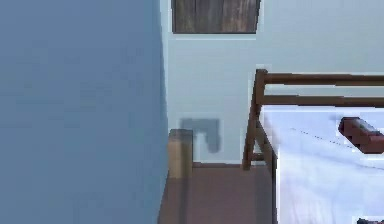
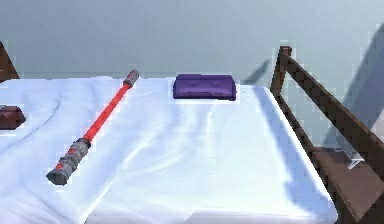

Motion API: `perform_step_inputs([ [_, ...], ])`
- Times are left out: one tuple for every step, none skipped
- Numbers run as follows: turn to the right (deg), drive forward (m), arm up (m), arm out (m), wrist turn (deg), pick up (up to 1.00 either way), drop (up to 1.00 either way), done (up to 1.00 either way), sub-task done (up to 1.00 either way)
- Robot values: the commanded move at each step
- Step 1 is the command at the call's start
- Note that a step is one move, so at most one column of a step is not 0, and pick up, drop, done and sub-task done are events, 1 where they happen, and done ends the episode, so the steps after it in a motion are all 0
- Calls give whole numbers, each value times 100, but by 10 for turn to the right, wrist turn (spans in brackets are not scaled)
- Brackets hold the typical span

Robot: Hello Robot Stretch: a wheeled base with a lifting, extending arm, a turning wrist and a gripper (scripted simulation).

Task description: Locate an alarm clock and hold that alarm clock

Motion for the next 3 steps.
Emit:
perform_step_inputs([
  [60,0,0,0,0,0,0,0,0],
  [0,55,0,0,0,0,0,0,0],
  [-270,0,0,0,0,0,0,0,0],
])
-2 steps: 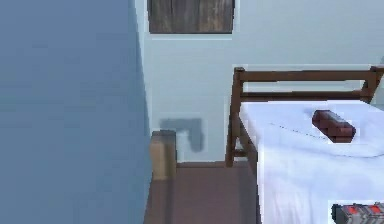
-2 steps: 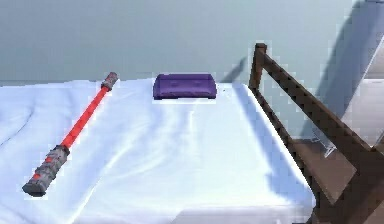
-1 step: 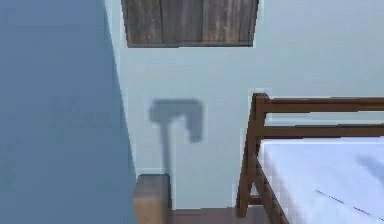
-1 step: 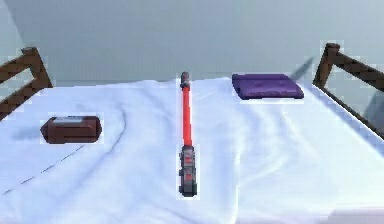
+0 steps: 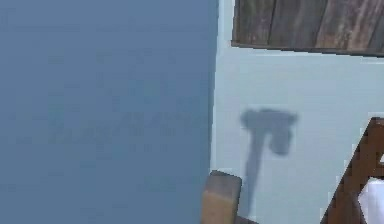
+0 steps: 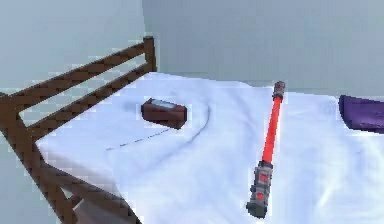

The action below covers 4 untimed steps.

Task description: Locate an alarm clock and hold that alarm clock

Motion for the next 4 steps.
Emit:
perform_step_inputs([
  [450,0,0,0,0,0,0,0,0],
  [30,0,0,0,0,0,0,0,0],
  [0,30,0,0,0,0,0,0,0],
  [-330,0,0,0,0,0,0,0,0],
])
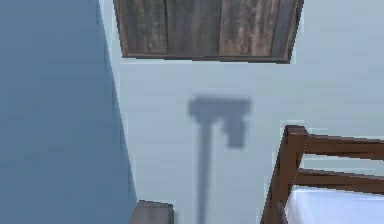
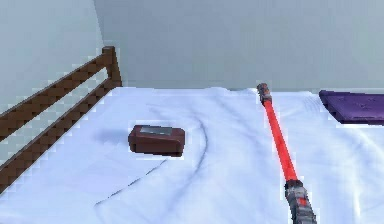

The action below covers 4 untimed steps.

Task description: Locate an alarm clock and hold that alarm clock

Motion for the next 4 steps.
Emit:
perform_step_inputs([
  [0,0,50,0,0,0,0,0,0],
  [0,0,36,0,0,0,0,0,0],
  [0,0,0,36,0,0,0,0,0],
  [0,0,0,0,450,0,0,0,0],
])
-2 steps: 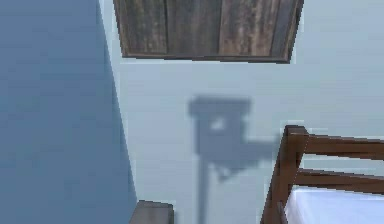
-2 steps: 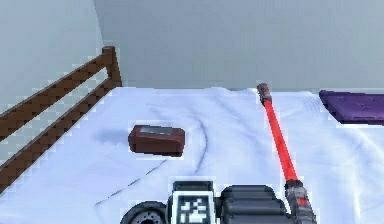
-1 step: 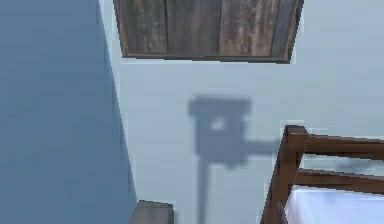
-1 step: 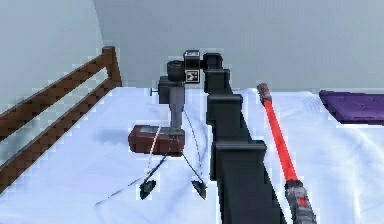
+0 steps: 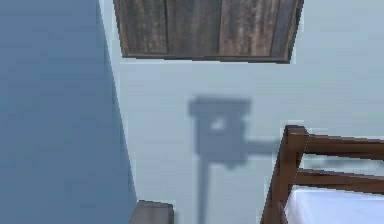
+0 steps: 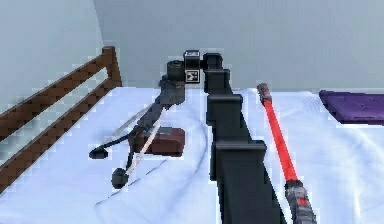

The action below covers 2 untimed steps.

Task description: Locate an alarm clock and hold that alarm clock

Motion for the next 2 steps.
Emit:
perform_step_inputs([
  [0,0,0,0,450,0,0,0,0],
  [0,0,0,0,450,0,0,0,0],
])
